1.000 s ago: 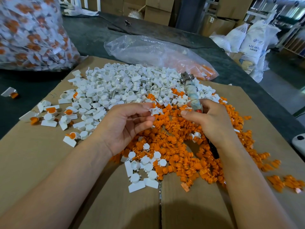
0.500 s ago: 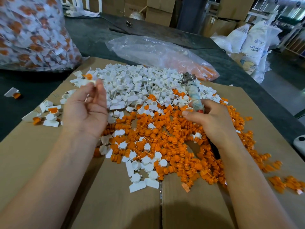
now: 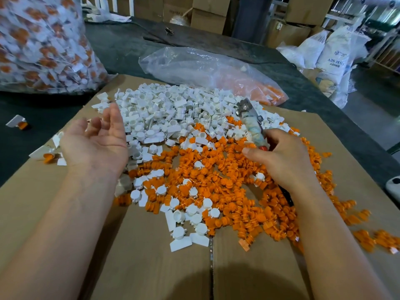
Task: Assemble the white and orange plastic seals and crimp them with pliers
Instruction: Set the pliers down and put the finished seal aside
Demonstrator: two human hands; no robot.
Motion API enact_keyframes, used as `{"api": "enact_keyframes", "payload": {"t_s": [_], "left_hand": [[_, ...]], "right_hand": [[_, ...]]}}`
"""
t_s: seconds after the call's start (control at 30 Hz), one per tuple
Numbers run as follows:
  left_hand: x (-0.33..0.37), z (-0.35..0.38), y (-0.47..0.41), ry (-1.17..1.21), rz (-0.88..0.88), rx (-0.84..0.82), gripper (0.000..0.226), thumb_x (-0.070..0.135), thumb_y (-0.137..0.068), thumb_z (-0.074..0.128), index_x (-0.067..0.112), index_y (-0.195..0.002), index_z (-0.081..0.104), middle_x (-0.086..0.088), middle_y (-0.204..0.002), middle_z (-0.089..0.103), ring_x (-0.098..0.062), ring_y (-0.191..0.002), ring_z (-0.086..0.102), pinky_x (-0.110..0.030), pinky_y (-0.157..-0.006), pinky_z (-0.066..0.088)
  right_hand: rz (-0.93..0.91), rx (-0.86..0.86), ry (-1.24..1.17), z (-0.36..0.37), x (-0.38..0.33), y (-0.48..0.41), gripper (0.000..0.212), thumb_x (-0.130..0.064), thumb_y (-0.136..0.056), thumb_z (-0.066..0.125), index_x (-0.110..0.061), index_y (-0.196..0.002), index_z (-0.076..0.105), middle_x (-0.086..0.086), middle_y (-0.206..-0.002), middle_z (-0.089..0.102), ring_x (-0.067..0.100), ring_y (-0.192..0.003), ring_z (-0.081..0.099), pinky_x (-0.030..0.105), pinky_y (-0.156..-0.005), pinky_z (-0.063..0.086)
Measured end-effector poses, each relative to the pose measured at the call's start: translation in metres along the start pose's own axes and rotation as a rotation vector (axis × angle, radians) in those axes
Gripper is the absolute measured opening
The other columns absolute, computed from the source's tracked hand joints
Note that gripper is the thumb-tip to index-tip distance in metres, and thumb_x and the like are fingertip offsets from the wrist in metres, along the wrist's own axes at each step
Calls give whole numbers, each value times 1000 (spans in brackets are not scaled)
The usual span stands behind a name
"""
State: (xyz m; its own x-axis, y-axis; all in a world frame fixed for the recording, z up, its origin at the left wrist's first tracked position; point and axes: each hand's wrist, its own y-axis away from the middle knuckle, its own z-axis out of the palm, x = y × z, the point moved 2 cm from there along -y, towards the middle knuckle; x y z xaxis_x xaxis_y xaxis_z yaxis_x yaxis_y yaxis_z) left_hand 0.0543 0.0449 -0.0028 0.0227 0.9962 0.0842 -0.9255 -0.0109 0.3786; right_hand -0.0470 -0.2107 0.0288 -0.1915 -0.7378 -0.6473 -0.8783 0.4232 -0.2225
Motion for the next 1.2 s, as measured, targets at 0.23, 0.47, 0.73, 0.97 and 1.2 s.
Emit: {"api": "enact_keyframes", "payload": {"t_s": [0.23,0.47,0.73,0.97,1.2], "left_hand": [[-21,4,22,-1667,522,-288,14,9,-83,65,20,-74,62,6,-74,63,-5,-61,58,-22,-56,48],[-33,-2,11,-2414,793,-318,23,19,-85,59,17,-105,69,-10,-107,63,-31,-103,54,-41,-81,45],[-39,-4,9,-2541,841,-342,22,21,-89,52,16,-102,69,-11,-102,65,-34,-99,56,-40,-76,45],[-39,-5,9,-2292,835,-447,15,26,-88,60,16,-98,65,-5,-97,65,-26,-90,58,-38,-75,45],[-45,-3,29,-1820,482,-621,10,24,-84,66,28,-76,63,9,-69,59,-1,-58,51,-15,-52,39]], "right_hand": [[-8,26,383,3,14,-9,61,-49,-71,71,-14,-118,56,5,-110,60,21,-98,53,28,-71,33],[-6,-37,598,9,26,-15,85,-65,-66,64,-13,-131,47,9,-130,52,26,-120,46,38,-93,37],[-41,-97,612,15,28,-17,86,-69,-68,58,-15,-133,44,9,-133,49,25,-122,43,38,-97,34],[-18,-142,595,17,31,-19,89,-73,-67,52,-16,-134,41,9,-133,45,24,-123,40,38,-98,33],[-18,-110,440,15,28,-19,77,-66,-71,57,-18,-130,46,6,-130,42,22,-123,35,32,-94,31]]}}
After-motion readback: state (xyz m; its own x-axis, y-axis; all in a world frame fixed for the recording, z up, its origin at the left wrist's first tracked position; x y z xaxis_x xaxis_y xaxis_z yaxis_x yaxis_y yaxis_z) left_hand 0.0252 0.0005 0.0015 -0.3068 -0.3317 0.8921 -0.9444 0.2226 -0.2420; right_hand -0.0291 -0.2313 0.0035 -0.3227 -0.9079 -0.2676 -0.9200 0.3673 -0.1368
